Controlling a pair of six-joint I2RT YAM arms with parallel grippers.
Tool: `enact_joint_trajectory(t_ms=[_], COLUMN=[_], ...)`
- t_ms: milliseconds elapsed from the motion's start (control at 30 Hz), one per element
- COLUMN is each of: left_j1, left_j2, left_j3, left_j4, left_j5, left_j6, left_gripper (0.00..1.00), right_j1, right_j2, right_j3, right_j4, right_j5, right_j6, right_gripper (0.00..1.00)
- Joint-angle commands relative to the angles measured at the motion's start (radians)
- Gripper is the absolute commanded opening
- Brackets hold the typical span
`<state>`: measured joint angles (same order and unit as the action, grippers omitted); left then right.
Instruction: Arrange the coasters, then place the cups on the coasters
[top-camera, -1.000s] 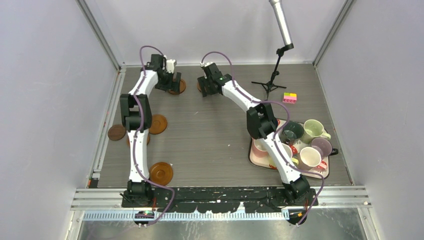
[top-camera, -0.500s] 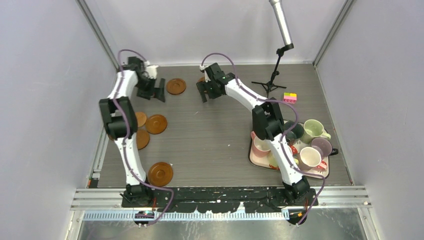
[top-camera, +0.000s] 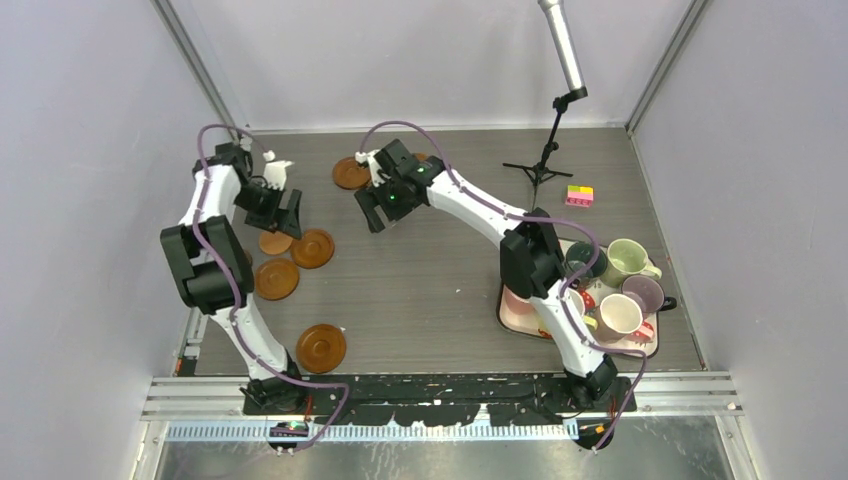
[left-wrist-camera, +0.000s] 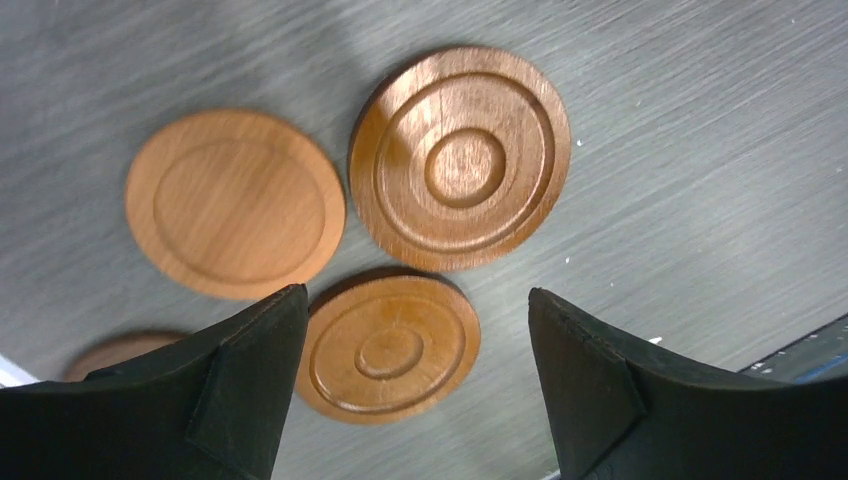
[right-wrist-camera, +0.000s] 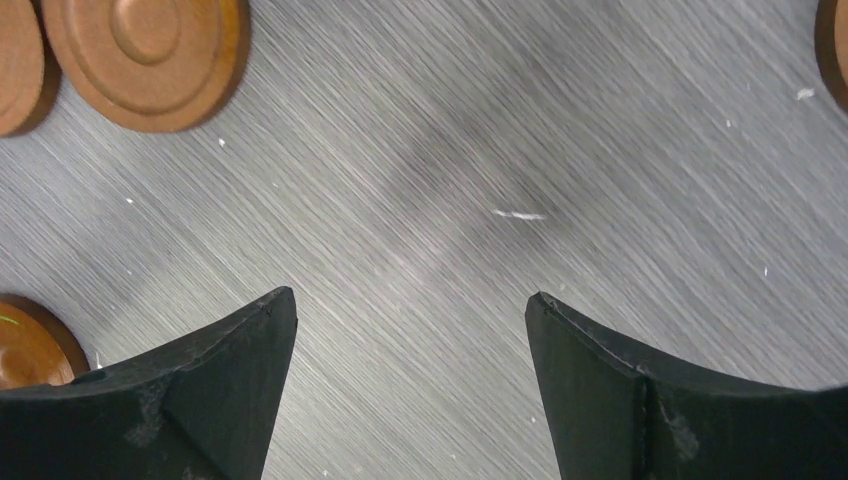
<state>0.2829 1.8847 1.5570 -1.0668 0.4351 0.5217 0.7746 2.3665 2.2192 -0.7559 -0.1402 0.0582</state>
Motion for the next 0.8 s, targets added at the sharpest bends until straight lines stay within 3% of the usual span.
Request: enact_joint_trajectory(t_ms=[0, 467, 767], left_j1=[-0.073, -0.205, -0.329], left_j2=[0.027, 0.155, 0.162], left_j3=[0.018, -0.016, -0.087], left_j4=[0.071, 0.2, 0.249], left_j5=[-0.036, -0.23, -0.295], left_j6=[0.084, 0.182, 0.18], left_gripper=[0.81, 0.7, 0.49], right_j1=[-0.075, -0.26, -0.341], right_j2=[-0.119, -0.406, -0.559], right_j3=[-0.066, -0.436, -0.572], right_j4=[-0.052, -0.051, -0.083], right_j5=[-0.054, -0.15, -0.182], right_j6=[-0.006, -0.036, -0.053], right_gripper=[0.88, 0.88, 0.88])
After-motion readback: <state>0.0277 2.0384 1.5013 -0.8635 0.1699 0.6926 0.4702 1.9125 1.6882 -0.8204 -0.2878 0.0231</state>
